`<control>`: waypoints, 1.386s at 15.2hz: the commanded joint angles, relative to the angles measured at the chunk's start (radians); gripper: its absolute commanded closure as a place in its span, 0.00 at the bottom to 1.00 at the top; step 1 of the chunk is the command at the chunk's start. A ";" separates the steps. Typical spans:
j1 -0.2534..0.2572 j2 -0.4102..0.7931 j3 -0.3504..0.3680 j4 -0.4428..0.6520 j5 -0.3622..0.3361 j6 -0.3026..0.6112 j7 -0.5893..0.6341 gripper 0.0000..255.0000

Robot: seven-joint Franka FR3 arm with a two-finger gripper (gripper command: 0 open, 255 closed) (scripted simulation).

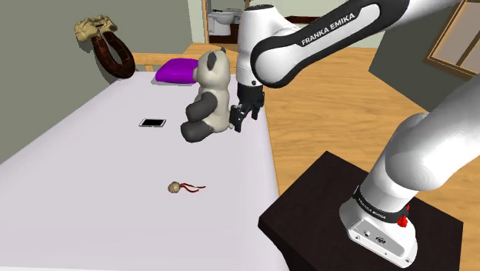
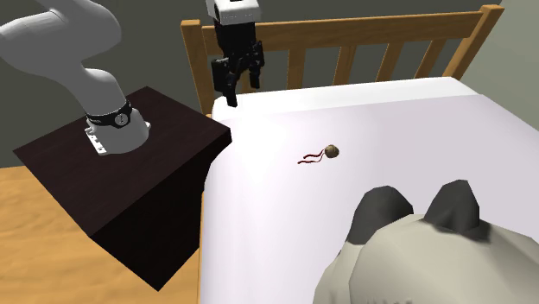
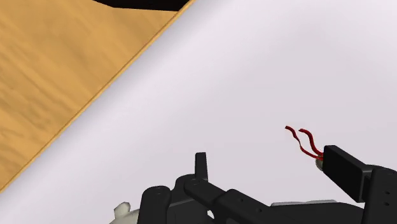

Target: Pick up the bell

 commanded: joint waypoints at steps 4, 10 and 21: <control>-0.003 0.187 0.071 0.067 -0.075 0.122 0.122 0.00; 0.019 0.431 0.113 0.194 -0.249 0.219 0.312 0.00; 0.205 0.865 0.025 0.554 -0.511 0.255 0.568 0.00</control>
